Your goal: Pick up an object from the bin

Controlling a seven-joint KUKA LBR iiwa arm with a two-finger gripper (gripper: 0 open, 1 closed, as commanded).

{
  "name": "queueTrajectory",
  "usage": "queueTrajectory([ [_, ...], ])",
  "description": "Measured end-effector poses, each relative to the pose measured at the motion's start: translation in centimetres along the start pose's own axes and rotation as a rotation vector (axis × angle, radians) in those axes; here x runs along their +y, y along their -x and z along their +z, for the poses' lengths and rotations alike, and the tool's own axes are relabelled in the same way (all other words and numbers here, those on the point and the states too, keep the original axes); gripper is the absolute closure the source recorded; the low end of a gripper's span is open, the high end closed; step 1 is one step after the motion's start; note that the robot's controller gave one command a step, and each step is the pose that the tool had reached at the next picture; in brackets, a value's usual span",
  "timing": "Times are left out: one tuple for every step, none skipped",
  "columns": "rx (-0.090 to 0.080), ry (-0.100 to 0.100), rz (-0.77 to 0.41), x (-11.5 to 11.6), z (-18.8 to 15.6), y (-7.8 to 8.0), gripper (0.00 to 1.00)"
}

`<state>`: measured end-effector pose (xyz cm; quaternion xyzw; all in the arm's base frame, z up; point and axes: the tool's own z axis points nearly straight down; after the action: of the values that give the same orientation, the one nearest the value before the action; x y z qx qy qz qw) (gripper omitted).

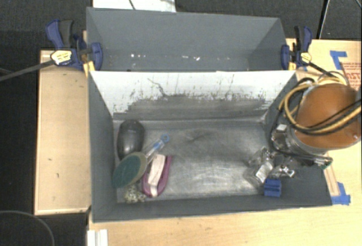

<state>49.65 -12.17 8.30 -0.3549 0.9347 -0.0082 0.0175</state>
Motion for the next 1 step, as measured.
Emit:
queueTrajectory([
  [0.020,0.020,-0.027,0.26,-10.31,0.25,1.00],
])
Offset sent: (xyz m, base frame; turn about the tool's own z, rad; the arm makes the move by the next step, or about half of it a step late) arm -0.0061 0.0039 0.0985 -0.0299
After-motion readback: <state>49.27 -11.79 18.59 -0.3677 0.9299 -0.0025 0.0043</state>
